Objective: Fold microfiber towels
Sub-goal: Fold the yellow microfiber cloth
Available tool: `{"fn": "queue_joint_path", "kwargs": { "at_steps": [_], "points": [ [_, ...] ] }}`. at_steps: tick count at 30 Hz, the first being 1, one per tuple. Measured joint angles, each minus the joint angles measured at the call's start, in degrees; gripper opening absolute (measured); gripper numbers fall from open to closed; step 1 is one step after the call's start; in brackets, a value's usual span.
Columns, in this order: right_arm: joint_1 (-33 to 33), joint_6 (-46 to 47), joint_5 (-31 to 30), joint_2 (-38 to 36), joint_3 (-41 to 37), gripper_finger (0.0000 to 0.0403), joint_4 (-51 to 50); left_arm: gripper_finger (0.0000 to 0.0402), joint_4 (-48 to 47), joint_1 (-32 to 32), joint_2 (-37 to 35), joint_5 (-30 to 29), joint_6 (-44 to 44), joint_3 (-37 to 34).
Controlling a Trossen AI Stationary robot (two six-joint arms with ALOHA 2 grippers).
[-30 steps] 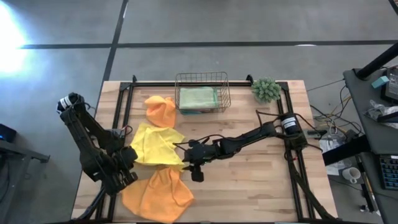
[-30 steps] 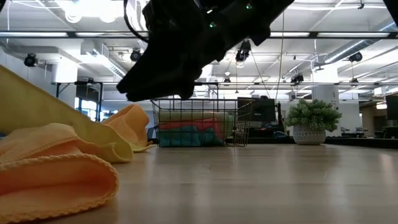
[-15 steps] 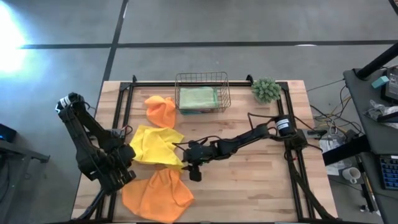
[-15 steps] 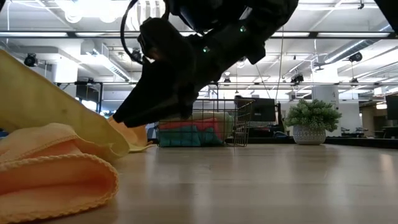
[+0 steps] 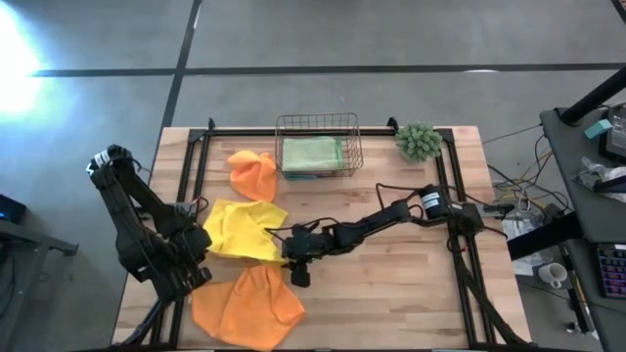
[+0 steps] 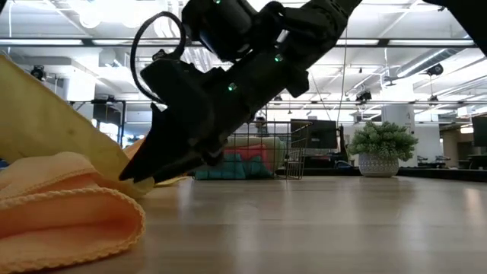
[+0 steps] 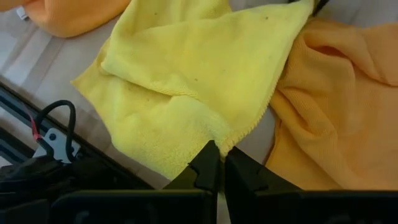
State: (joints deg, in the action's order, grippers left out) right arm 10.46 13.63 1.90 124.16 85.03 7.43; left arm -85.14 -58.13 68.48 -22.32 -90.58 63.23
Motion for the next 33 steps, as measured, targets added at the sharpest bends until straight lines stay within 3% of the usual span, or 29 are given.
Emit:
{"fn": "queue_joint_path", "kwargs": {
  "at_steps": [10, 20, 33],
  "points": [
    [-1.2, 2.1, -2.0, -0.3, 1.2, 0.0016, -7.6, 0.0000, 0.0, 0.0, -0.2, 0.7, 1.4, 0.7],
    [-1.2, 1.7, -2.0, -3.5, 3.4, 0.0009, -16.5, 0.0000, 0.5, 0.0, -0.2, 1.0, 3.1, 2.1],
    [1.2, 2.7, -4.4, -16.9, 3.7, 0.0008, -32.7, 0.0000, 0.6, 0.8, -0.2, -0.6, 13.3, 8.1]
  ]
}}
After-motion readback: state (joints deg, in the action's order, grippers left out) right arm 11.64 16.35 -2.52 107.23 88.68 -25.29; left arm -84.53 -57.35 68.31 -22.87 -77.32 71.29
